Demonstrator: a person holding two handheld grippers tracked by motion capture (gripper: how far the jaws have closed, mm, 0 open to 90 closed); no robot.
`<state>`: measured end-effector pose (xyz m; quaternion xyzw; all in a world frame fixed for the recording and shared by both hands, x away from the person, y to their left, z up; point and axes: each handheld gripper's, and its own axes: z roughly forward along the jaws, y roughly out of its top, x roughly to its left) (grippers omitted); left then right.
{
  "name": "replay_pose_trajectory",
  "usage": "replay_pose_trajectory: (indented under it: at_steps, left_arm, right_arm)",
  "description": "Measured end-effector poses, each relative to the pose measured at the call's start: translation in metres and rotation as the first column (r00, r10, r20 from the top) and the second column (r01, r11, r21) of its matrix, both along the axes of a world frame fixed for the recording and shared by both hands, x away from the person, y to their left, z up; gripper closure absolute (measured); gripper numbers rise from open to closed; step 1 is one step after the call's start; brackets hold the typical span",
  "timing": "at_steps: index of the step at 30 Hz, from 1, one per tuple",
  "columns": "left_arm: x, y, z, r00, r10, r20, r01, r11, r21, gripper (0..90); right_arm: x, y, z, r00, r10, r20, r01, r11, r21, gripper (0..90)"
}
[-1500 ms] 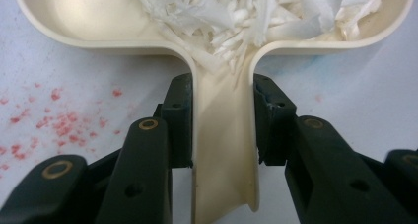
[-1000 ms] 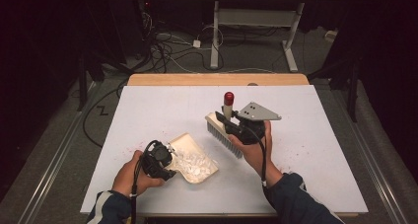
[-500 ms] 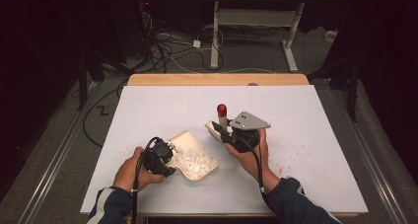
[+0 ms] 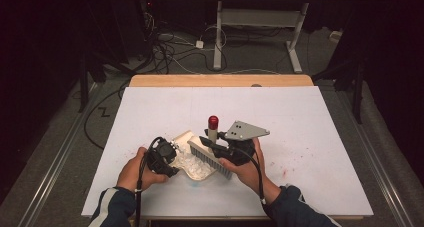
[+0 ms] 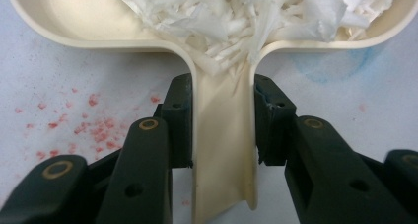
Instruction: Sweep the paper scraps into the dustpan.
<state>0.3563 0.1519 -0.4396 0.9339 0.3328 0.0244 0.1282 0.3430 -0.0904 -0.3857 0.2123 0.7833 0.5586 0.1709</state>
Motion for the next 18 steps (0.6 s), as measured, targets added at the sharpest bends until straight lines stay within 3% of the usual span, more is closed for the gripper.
replay_pose_trajectory:
  at_steps: [3, 13, 18]
  left_arm:
    - [0.000, 0.002, 0.000, 1.0000, -0.003, 0.001, 0.003, 1.0000, 0.002, 63.1]
    - [-0.002, 0.006, -0.001, 0.9997, -0.023, -0.008, 0.023, 0.9995, 0.021, 63.2]
    - [-0.002, 0.006, -0.001, 0.9997, -0.022, -0.010, 0.022, 0.9994, 0.026, 63.2]
  right_arm:
    - [-0.001, -0.001, 0.005, 0.9992, -0.014, 0.036, 0.014, 1.000, -0.010, 70.4]
    - [0.009, -0.029, 0.021, 0.9976, -0.064, 0.025, 0.064, 0.998, 0.025, 70.4]
    - [0.011, -0.041, 0.021, 0.9949, -0.091, 0.043, 0.092, 0.995, -0.028, 70.4]
